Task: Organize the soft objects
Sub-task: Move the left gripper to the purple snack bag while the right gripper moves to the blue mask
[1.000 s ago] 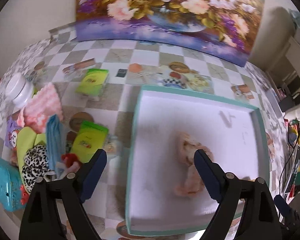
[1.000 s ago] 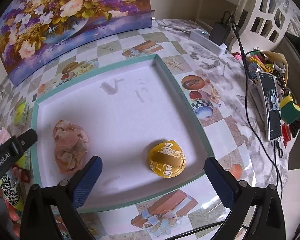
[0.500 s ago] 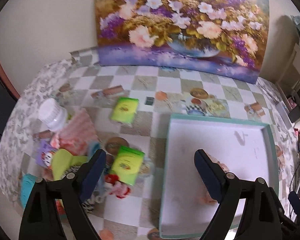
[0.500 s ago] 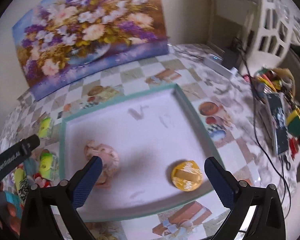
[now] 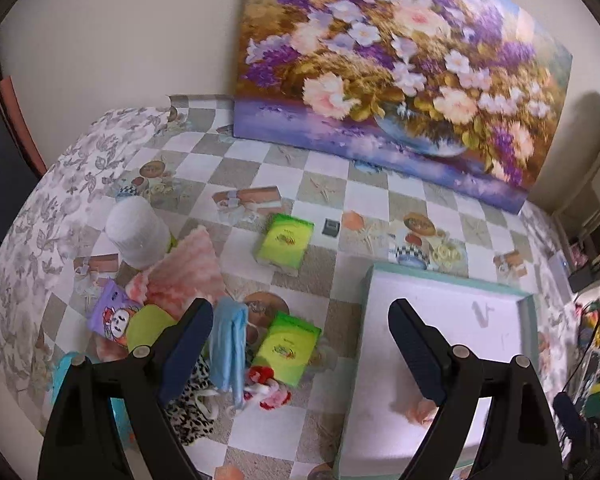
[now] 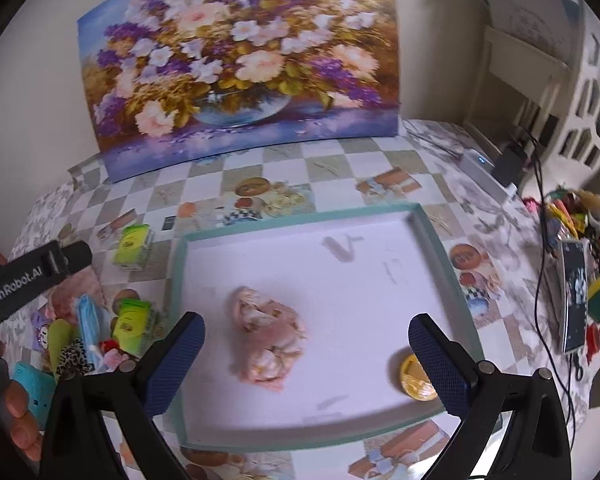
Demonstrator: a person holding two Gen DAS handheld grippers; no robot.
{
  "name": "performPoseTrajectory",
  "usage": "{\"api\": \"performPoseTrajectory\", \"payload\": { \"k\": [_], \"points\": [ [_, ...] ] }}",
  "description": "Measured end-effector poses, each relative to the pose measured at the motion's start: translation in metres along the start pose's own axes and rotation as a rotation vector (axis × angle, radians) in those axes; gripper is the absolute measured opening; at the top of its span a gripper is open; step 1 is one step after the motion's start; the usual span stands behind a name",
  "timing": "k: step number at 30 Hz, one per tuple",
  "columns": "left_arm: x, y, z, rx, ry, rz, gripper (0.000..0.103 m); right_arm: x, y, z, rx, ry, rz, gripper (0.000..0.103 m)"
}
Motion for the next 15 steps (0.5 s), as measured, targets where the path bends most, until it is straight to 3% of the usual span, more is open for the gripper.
{"api": "performPoseTrajectory", "payload": {
  "k": [5,11,15],
  "points": [
    [0.010,0.028,0.003,-0.046,-0.016,0.073,0.090,0.009,0.033,0.003,0.011,0.002,0.039,0.103],
    [0.004,0.084,-0.009,-0.058,0.050,0.171,0.090,0.011,0.082,-0.004,0.088,0.052,0.040,0.103],
    [-0.003,0.122,-0.015,-0.093,0.070,0.263,0.101,0.004,0.119,-0.011,0.136,0.077,0.091,0.103]
  ]
}}
Point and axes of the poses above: each gripper's, at about its wrist camera, not at the fingertips, and z roughly against the way its jaws point, y to its left, x to its top, the point moved 8 cm from there along -z, roughly the way its jaws point, and after that the axes turned 11 degrees about -z, right-handed, at the moved point
